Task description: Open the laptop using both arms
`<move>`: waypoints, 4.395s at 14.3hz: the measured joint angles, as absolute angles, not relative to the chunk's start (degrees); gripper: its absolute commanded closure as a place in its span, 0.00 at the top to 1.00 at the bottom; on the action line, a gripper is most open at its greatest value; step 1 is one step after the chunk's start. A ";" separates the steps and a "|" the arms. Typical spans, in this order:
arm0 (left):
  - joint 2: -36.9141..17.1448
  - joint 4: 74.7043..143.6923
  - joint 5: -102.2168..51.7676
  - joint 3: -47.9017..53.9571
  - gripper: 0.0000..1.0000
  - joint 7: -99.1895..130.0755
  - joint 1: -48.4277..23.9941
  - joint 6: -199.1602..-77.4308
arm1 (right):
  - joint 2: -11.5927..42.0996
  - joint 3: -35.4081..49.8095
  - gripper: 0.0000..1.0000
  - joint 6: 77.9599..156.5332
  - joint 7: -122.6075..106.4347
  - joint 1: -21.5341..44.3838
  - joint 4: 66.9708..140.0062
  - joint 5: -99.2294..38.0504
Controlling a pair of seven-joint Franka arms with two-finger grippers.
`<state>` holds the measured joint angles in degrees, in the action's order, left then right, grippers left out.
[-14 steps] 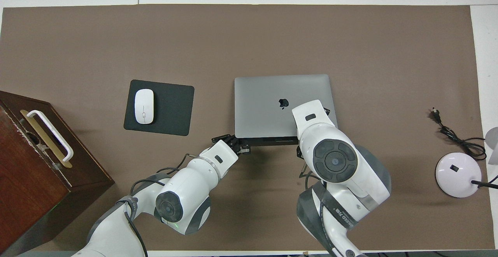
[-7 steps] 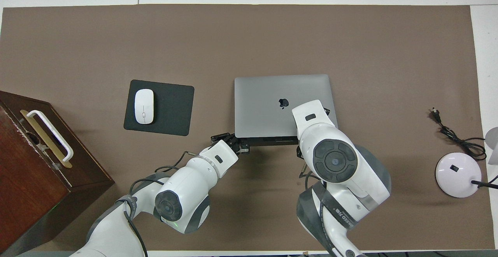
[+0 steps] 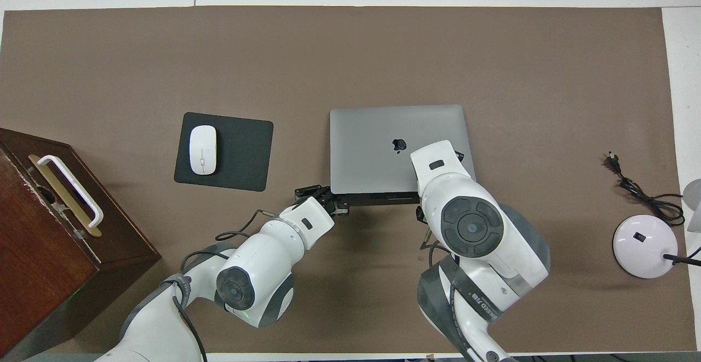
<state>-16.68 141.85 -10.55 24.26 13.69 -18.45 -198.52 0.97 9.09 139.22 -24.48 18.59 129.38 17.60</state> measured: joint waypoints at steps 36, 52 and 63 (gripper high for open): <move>-16.72 141.82 -10.54 23.71 0.00 5.61 -18.45 -198.63 | 3.55 9.15 0.78 135.45 -22.57 19.63 126.73 17.60; -16.78 141.80 -10.54 23.69 0.00 4.17 -18.45 -198.67 | 5.58 9.13 0.78 140.55 -21.96 18.32 127.53 17.60; -16.83 141.78 -10.54 23.65 0.00 2.56 -18.45 -198.72 | 5.57 9.22 0.79 140.60 -21.96 18.37 126.64 19.30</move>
